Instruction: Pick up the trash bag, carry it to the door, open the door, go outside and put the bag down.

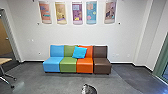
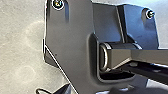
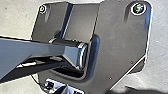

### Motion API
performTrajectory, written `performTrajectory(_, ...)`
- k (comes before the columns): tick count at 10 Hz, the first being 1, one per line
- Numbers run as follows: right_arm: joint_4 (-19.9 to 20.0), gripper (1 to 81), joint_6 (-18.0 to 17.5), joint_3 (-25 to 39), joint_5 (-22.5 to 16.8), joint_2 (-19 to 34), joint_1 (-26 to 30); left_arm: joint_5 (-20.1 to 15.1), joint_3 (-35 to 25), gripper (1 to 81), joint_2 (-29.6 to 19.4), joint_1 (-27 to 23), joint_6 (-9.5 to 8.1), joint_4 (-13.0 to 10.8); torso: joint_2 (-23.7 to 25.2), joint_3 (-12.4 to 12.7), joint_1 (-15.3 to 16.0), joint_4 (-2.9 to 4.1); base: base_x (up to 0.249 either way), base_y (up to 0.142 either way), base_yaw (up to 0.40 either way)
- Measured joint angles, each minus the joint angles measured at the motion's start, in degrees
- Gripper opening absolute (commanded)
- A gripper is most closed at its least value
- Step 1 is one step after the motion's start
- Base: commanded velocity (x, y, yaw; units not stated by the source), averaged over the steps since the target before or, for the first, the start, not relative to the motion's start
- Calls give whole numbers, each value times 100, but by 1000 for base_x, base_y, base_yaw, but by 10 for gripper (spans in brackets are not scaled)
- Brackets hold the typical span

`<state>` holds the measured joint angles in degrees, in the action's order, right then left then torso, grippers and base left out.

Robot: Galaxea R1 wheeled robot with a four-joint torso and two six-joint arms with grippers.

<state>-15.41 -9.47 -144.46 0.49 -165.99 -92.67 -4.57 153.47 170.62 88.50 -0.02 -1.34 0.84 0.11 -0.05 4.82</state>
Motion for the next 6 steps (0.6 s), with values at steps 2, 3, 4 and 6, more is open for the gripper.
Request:
performTrajectory(2,17,811,-63,2,28,-37,50,11,0,811,-2,-52,0,-2,-2,-2,5,0,134,0,0)
performTrajectory(3,63,811,-116,2,37,-26,74,6,0,811,-2,-46,-2,-2,0,-2,2,0,134,0,0)
performTrajectory(4,67,811,-130,2,30,-24,72,4,0,811,-2,-33,-2,-2,0,-2,2,0,134,0,0)
performTrajectory(6,249,811,-141,0,30,-15,61,6,0,811,-6,-35,0,-2,0,-2,5,0,134,0,0)
